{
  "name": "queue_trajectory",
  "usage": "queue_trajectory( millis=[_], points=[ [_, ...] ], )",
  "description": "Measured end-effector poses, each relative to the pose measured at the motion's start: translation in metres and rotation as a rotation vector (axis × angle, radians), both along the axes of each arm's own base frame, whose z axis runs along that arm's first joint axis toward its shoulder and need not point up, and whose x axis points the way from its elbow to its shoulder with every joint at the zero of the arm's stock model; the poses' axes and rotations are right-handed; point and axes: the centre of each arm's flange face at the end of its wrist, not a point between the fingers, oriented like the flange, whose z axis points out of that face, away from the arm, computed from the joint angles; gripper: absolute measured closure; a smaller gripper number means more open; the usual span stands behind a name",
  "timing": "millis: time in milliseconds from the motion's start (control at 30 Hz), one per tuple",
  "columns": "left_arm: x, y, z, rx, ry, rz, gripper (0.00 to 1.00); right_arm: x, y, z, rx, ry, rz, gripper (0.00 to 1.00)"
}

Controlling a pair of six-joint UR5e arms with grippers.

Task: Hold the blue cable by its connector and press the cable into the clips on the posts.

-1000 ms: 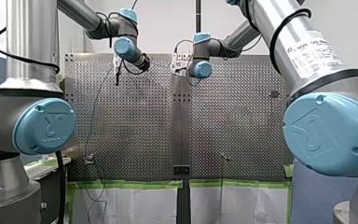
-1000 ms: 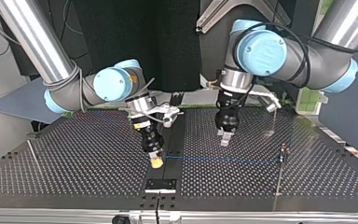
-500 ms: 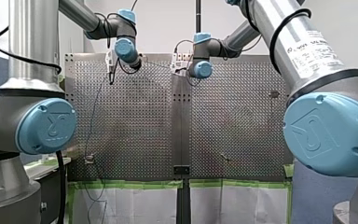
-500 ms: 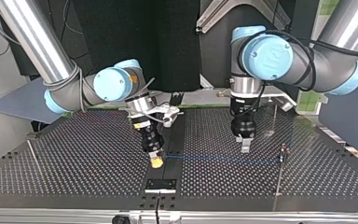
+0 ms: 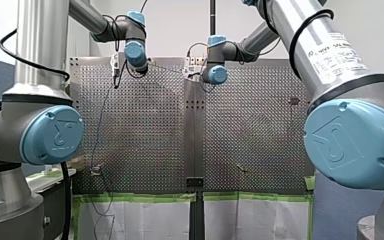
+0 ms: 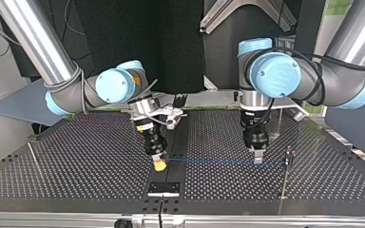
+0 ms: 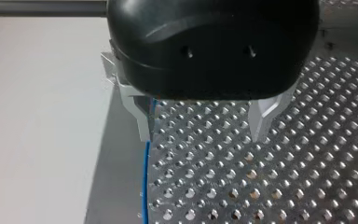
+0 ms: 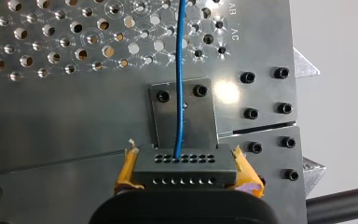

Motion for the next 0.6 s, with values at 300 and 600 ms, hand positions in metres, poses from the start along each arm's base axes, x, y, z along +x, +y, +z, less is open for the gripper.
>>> queue_trajectory(
  millis=[300, 600],
  points=[
    [0.01, 0.01, 0.01, 0.024, -0.012, 0.049, 0.0, 0.0, 0.0, 0.0, 0.0, 0.0, 0.0, 1.0],
    [0.029, 0.004, -0.003, 0.036, 0.014, 0.032, 0.0, 0.001, 0.001, 0.0, 0.0, 0.0, 0.002, 1.0]
  ],
)
